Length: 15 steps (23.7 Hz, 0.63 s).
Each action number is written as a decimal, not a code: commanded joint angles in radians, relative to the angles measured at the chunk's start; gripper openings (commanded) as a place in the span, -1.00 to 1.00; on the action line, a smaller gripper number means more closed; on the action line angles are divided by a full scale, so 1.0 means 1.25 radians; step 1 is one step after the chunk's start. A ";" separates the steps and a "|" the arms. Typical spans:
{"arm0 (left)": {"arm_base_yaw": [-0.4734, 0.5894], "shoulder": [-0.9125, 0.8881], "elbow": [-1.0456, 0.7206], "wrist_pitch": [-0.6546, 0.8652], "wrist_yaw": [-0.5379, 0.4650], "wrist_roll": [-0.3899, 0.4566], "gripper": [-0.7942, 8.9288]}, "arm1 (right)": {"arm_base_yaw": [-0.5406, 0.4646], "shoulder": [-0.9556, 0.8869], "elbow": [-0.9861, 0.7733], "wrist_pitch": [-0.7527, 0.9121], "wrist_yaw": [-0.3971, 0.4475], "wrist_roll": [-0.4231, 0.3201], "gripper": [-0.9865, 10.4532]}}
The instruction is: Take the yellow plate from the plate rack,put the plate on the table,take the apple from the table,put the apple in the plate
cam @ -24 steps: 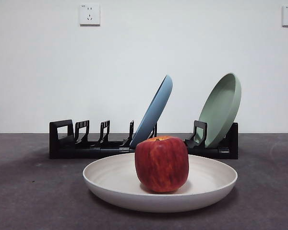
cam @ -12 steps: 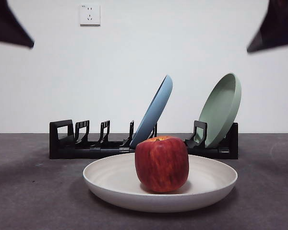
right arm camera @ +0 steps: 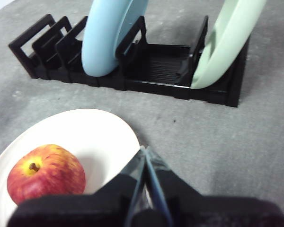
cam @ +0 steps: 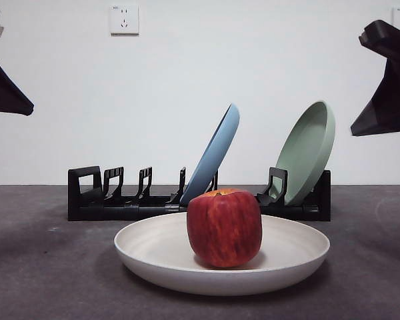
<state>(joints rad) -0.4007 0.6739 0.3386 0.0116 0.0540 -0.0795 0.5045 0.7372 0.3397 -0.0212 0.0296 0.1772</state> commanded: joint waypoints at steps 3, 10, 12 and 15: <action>-0.003 -0.002 -0.005 -0.037 -0.001 -0.005 -0.84 | 0.000 0.001 -0.005 0.007 0.003 0.020 -0.82; -0.003 -0.002 -0.005 -0.048 -0.001 -0.005 -0.84 | 0.000 0.001 -0.005 0.007 0.003 0.020 -0.82; -0.002 -0.042 -0.005 -0.096 -0.002 0.001 -0.84 | 0.000 0.001 -0.005 0.007 0.003 0.020 -0.82; 0.016 -0.165 -0.006 -0.163 -0.003 0.059 -0.84 | 0.000 0.001 -0.005 0.007 0.003 0.020 -0.82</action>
<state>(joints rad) -0.3820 0.4728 0.3382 -0.2028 0.0551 -0.0330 0.5045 0.7376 0.3397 -0.0208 0.0299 0.1917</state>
